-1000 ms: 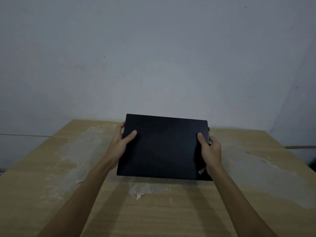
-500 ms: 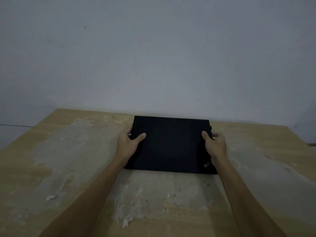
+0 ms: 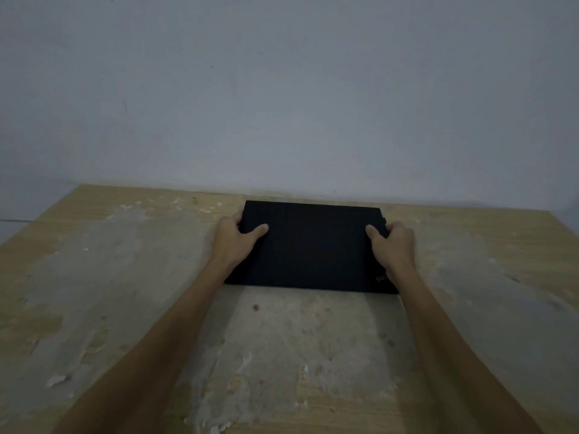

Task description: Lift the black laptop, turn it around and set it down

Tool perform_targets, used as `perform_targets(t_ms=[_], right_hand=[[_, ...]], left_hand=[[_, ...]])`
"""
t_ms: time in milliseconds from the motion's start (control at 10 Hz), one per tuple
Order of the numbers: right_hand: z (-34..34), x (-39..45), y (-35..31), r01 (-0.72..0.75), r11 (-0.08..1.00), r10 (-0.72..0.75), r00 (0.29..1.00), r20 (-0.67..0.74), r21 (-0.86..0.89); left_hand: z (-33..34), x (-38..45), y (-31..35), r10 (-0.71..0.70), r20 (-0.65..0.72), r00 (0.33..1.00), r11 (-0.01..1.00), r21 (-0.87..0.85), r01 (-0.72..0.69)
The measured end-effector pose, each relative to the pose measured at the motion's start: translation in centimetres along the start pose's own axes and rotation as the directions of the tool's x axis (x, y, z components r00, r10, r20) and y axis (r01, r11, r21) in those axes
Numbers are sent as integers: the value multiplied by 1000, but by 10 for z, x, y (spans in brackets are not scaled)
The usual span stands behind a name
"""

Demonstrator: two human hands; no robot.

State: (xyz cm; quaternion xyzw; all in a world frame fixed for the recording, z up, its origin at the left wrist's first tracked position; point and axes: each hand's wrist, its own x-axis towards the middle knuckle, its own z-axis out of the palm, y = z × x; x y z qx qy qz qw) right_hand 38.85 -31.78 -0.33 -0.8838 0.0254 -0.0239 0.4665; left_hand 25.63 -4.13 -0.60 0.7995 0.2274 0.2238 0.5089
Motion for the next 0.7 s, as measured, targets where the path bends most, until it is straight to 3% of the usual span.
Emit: perform_targets(t_ms=[200,300,400,500,600,700], right_hand=[[-5,-3,-3,18,998,-16,999,33,-53],[-17,-18,-5,98,993,-90,989,113,-65],[-26,-47,2,191,968,-161,970,181,-161],[-30,-90,15,274,932,-244,958,149,-236],[-35,-119,23,305,931,-289,951,108,-198],[-42,-137,25,313,936,-310,950,46,-160]], left_hand=[[-6,-1,5,-35,56,998,994,104,29],[-13,-21,10,-26,108,994,983,182,6],[-15,-62,3,39,163,986,935,342,-94],[-22,-103,-4,109,201,973,892,412,-186],[-33,-132,-5,188,212,959,875,407,-261],[-41,-154,-4,230,113,967,889,381,-256]])
